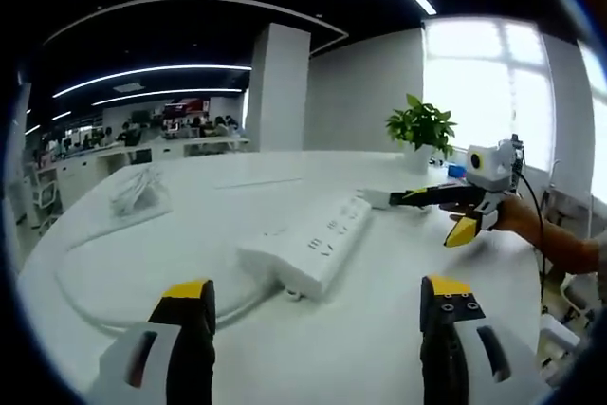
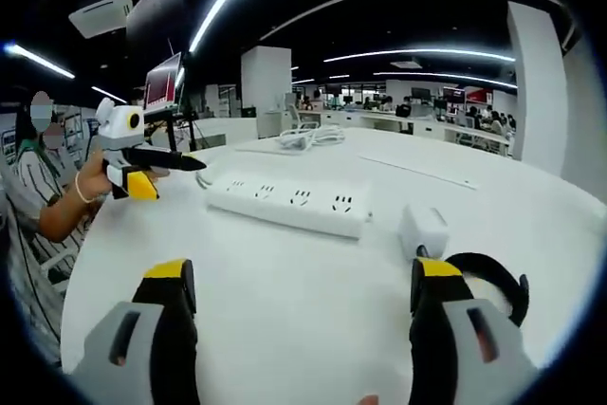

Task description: Straighten the power strip on the desk, plug the charger into it

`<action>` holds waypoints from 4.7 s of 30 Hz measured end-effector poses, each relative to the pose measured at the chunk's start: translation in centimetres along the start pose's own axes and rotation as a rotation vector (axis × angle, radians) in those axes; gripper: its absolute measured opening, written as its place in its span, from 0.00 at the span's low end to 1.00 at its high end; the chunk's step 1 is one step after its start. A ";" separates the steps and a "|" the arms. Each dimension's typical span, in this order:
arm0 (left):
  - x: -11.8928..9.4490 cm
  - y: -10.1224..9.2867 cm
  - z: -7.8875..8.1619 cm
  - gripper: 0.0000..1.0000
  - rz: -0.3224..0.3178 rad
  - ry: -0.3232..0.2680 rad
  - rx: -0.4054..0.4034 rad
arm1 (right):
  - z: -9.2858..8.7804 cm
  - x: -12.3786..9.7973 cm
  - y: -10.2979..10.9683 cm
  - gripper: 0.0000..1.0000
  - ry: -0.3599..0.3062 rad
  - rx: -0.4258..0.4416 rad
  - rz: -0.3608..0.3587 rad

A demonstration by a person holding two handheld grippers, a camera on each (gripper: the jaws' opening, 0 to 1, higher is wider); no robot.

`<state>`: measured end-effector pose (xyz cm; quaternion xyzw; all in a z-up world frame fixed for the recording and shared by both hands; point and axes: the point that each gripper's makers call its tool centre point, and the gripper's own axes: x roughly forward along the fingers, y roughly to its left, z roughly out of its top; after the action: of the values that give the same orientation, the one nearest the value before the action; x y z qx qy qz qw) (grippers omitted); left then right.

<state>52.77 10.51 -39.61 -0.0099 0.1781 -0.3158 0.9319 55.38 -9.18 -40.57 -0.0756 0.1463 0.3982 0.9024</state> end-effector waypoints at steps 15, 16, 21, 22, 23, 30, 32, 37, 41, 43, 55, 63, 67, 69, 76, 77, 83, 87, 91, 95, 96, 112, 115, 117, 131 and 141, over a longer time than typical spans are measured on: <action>0.7 0.8 0.1 0.89 0.030 0.012 0.006 | 0.1 1.9 -0.1 0.93 0.022 0.002 0.024; 0.8 0.9 0.2 0.88 0.032 0.013 0.007 | 0.1 1.9 -0.1 0.93 0.024 0.001 0.024; 1.1 1.2 0.0 0.86 0.051 0.034 0.019 | 0.3 2.3 -0.2 0.92 0.034 0.000 0.029; 1.1 1.2 -0.1 0.85 0.052 0.036 0.020 | 0.4 2.3 -0.2 0.92 0.033 0.001 0.030; 1.2 1.2 -0.1 0.85 0.053 0.038 0.021 | 0.4 2.4 -0.3 0.92 0.032 0.003 0.031; 1.9 1.1 0.1 0.80 0.050 0.029 0.023 | 1.0 3.3 -0.4 0.90 0.008 0.021 0.033; 2.2 1.1 0.1 0.77 0.052 0.027 0.025 | 1.1 3.6 -0.5 0.89 0.004 0.030 0.034; 2.5 1.4 -0.4 0.75 0.068 0.048 0.046 | 1.1 4.2 -0.7 0.89 0.020 0.033 0.027; 2.6 1.5 -0.4 0.72 0.073 0.043 0.044 | 1.2 4.4 -0.7 0.88 0.022 0.038 0.030; 2.7 1.5 -0.3 0.69 0.070 0.038 0.045 | 1.1 4.6 -0.8 0.88 0.027 0.039 0.028; 3.2 1.1 0.0 0.57 0.070 0.028 0.073 | 1.2 5.7 -1.3 0.85 0.033 0.048 0.033; 3.4 0.8 -0.2 0.53 0.062 0.044 0.078 | 1.9 6.2 -2.0 0.74 0.007 0.039 0.015; 3.3 1.1 0.0 0.51 0.086 0.028 0.023 | 1.8 6.4 -2.0 0.74 0.015 0.032 0.021; 3.2 1.2 0.1 0.49 0.095 0.018 0.014 | 1.7 6.5 -2.0 0.74 0.017 0.034 0.023; 3.2 1.1 -0.2 0.48 0.096 0.030 0.017 | 1.0 6.8 -2.4 0.70 0.049 0.016 0.013; 3.2 1.1 -0.2 0.47 0.095 0.028 0.016 | 1.0 6.8 -2.4 0.70 0.048 0.014 0.011; 3.6 1.1 -0.2 0.41 0.106 0.019 -0.006 | 1.3 6.7 -2.3 0.65 0.029 0.021 0.010; 3.5 0.6 -0.4 0.41 0.103 0.016 -0.008 | 1.3 6.7 -2.2 0.63 0.019 0.030 0.010; 3.6 0.5 -0.5 0.39 0.100 0.017 -0.003 | 0.9 6.8 -2.1 0.61 0.032 0.031 0.009; 3.8 0.4 -0.5 0.37 0.097 0.014 -0.004 | 0.9 6.8 -2.1 0.59 0.030 0.036 0.012; 3.8 0.5 -0.5 0.36 0.097 0.014 -0.006 | 0.9 6.8 -2.1 0.58 0.027 0.035 0.014; 3.8 0.8 -0.6 0.31 0.107 0.022 0.017 | 1.2 7.1 -2.8 0.48 0.016 0.031 0.001; 3.8 0.8 -0.6 0.31 0.106 0.026 0.023 | 1.3 7.0 -3.1 0.44 0.009 0.038 -0.012; 3.8 0.9 -0.6 0.31 0.107 0.030 0.031 | 1.3 7.0 -3.2 0.42 0.005 0.045 -0.019; 4.2 1.2 -0.6 0.29 0.096 0.058 0.068 | 1.3 6.9 -3.4 0.41 0.011 0.067 -0.060; 4.9 2.0 -0.3 0.30 0.061 0.078 0.078 | 1.2 6.6 -3.2 0.40 0.009 0.106 -0.121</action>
<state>57.39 9.23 -41.73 0.0443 0.2022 -0.2940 0.9331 62.23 -6.43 -41.50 -0.0384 0.1665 0.3345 0.9268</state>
